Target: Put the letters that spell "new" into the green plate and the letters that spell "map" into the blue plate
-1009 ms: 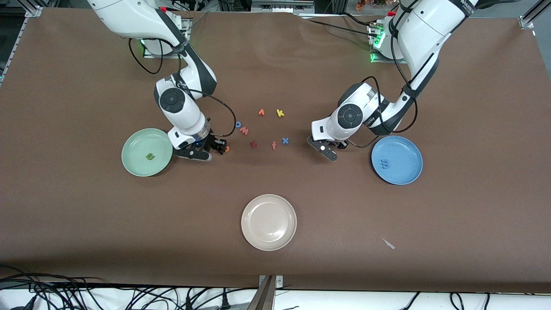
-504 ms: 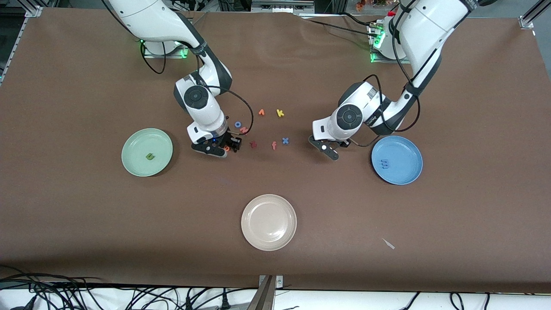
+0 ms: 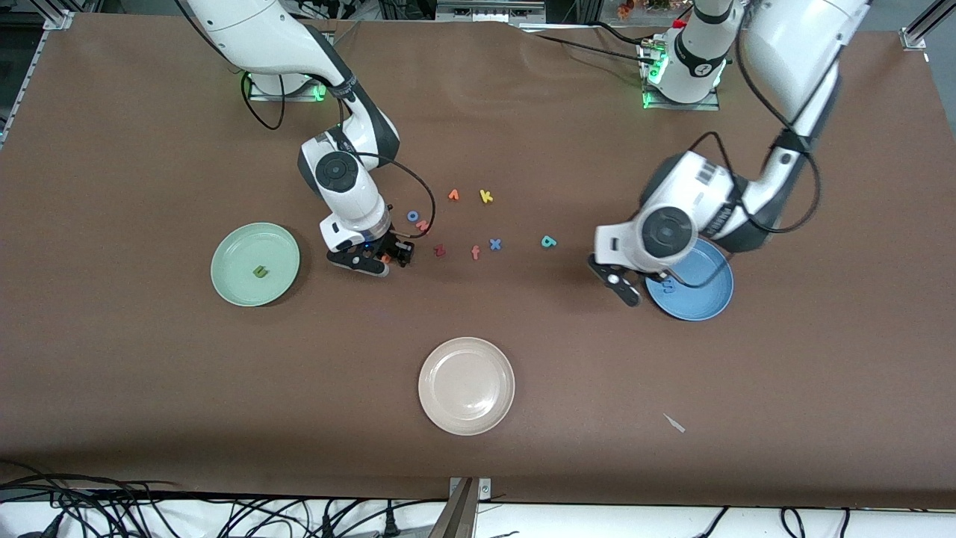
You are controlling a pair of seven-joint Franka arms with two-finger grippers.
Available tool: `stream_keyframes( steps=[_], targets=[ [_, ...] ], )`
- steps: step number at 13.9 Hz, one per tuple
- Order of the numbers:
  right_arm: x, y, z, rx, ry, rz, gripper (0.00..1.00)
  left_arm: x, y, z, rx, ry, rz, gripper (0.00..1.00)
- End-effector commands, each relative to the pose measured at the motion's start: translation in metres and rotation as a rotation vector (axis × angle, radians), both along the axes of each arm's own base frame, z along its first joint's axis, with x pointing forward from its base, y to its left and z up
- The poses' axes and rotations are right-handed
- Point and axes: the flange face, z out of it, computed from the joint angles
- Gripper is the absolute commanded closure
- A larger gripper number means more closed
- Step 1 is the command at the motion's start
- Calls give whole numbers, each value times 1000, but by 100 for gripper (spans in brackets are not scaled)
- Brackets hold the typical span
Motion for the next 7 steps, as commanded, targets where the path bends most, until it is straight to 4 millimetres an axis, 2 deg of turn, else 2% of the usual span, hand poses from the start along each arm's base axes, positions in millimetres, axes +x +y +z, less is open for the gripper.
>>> stream_keyframes(
  steps=[1, 2, 3, 4, 5, 7],
  targets=[
    [-4, -2, -4, -8, 7, 1, 45, 18, 49, -24, 15, 15, -42, 89],
    [-6, -4, -6, -12, 11, 4, 48, 19, 57, -29, 18, 21, -35, 63],
    [-7, -4, -8, -15, 13, 8, 56, 20, 62, -34, 14, 27, -26, 6],
    [-7, -4, -8, -16, 13, 10, 64, 21, 69, -33, 10, 23, -13, 0],
    [-7, -4, -8, -16, 13, 10, 74, 19, 61, -31, 10, 22, -28, 0],
    [-7, -4, -8, -17, 12, 12, 93, 11, 30, -20, -7, 18, -49, 0]
  ],
)
